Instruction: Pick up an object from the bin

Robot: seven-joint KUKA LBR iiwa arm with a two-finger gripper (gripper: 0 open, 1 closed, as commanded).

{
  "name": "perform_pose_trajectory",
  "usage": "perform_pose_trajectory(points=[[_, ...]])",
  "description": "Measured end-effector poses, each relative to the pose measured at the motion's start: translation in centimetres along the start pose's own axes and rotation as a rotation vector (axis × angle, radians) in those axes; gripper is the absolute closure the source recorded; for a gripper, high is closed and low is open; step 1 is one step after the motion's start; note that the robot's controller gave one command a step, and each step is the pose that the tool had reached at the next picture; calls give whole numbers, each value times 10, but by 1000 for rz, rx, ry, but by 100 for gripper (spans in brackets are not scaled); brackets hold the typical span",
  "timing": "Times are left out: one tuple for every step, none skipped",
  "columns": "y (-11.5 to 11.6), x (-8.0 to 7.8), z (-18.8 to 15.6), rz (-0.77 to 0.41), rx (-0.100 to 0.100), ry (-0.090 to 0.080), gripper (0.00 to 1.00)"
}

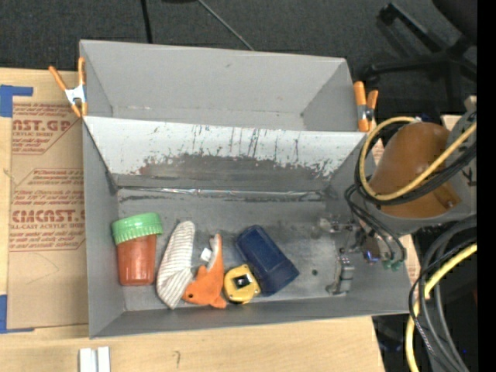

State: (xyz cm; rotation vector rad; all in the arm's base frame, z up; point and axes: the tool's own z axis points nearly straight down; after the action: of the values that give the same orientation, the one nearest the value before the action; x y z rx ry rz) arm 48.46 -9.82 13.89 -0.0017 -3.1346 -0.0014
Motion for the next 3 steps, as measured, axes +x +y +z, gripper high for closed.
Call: perform_pose_trajectory(points=[[0,-2,-4,-1,1,-7,0],[41,-9,35,-307,3,-11,0],[62,-41,21,-415,1,-7,0]])
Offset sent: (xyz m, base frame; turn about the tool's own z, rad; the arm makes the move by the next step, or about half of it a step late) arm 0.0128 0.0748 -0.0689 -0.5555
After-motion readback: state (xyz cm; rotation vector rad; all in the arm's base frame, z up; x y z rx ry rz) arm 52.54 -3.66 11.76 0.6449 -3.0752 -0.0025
